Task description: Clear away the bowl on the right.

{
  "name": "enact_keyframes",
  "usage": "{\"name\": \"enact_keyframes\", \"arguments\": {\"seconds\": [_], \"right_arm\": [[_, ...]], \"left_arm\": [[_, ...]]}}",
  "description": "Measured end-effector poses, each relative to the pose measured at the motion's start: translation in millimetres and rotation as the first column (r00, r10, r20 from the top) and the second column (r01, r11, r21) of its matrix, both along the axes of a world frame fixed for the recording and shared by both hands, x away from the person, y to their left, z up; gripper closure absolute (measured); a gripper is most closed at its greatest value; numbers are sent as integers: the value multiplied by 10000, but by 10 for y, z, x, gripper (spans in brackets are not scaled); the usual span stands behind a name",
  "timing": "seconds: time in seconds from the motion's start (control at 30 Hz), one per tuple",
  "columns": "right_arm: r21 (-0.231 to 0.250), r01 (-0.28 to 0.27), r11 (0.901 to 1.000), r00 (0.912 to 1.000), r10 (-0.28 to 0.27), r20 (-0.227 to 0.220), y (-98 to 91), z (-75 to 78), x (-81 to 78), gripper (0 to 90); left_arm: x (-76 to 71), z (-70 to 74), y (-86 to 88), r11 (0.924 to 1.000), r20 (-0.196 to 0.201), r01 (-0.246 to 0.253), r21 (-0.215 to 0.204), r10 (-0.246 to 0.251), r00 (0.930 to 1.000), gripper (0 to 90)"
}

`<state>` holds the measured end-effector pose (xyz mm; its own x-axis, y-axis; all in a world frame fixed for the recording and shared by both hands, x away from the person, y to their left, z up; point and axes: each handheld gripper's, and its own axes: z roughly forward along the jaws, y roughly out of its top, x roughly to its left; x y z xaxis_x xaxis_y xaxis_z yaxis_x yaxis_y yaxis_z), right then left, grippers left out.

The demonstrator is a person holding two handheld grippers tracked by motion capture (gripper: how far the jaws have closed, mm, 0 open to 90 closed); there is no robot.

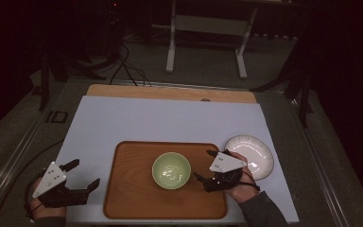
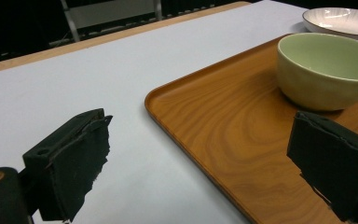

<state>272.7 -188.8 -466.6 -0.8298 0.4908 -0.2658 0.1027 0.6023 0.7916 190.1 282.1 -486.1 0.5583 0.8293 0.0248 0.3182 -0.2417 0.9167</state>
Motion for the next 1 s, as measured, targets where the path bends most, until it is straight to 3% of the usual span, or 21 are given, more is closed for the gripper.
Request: {"name": "enact_keyframes", "arguments": {"seconds": [0.2, 0.47, 1.0], "right_arm": [[230, 745, 9970, 9972, -743, -85, -245, -5, 41, 154], [546, 1671, 9844, 9859, -1663, -186, -554, -17, 76, 151], [780, 3263, 9420, 9447, -3222, -610, -1056, -143, 23, 153]], "left_arm": [[1, 0, 0, 10000, 0, -12, 3, 12, 10000, 54], [2, -1, 1, 10000, -8, -23, 42, 23, 10000, 55], [3, -3, 6, 9999, -15, -122, 49, 122, 9999, 55]]}}
